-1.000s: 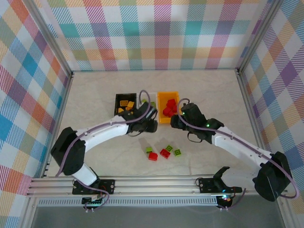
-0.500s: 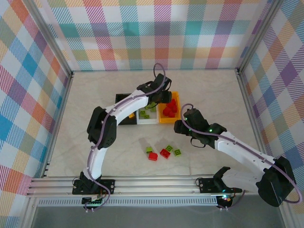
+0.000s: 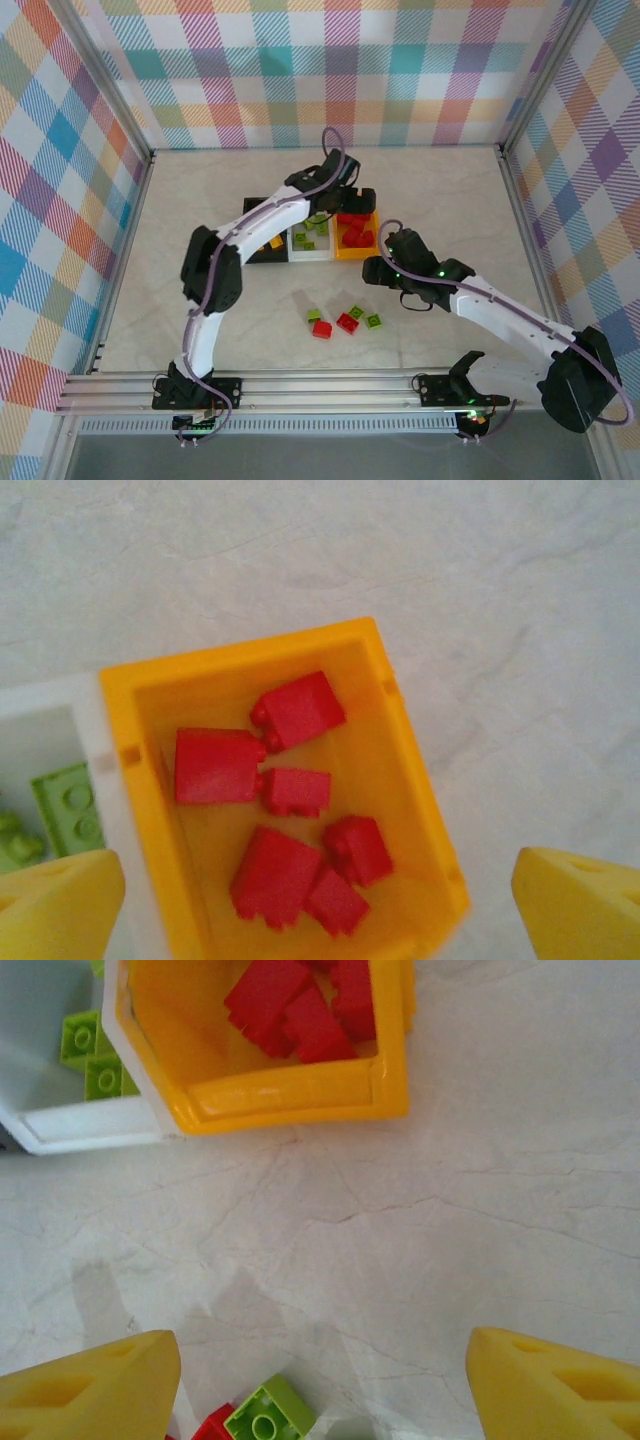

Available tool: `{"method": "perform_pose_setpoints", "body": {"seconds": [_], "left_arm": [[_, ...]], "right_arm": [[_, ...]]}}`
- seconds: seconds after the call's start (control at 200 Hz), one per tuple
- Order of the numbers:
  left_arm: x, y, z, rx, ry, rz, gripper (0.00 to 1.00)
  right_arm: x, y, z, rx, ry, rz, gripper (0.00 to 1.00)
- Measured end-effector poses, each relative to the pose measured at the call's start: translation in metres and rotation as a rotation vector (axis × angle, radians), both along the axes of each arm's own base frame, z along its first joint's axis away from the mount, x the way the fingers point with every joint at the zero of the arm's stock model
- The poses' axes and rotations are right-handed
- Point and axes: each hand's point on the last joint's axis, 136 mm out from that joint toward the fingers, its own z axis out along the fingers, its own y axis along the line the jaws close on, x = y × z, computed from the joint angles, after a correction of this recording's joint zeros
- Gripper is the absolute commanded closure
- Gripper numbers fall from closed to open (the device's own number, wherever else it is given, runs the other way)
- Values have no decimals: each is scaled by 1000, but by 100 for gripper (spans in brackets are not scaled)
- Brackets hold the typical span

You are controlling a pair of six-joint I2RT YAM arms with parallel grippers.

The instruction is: Sort the legos into containers by color

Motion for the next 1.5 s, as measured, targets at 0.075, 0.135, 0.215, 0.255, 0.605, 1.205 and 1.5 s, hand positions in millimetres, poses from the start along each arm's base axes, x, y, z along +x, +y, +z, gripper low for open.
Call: {"method": "perform_pose_setpoints", "body": {"seconds": [0.075,0.135,0.215,0.255,0.605,1.205,1.5], "left_arm": [[-24,15,27,-52,-27,-3,0],[-47,31,50,-99,-64,-1,0],[-81,56,70,-150,-101,5,0],[-97,68,73,-167,-111,10,0],[-203,196,-3,-66,-49,218,0],[-228,266,2,0,-130,423,0],[-229,266,-2,9,-121,425,0]], "right_arm": [[-4,7,-8,-1,34,33,25],[-10,14,-16,-10,60,67,25],[-22,27,-27,-27,96,134,25],[-29,34,-31,-36,111,167,25],[-78,100,-63,-148,174,474,24],[-70,159,-105,-279,264,465,43],[-67,164,-103,-269,238,454,64]]}}
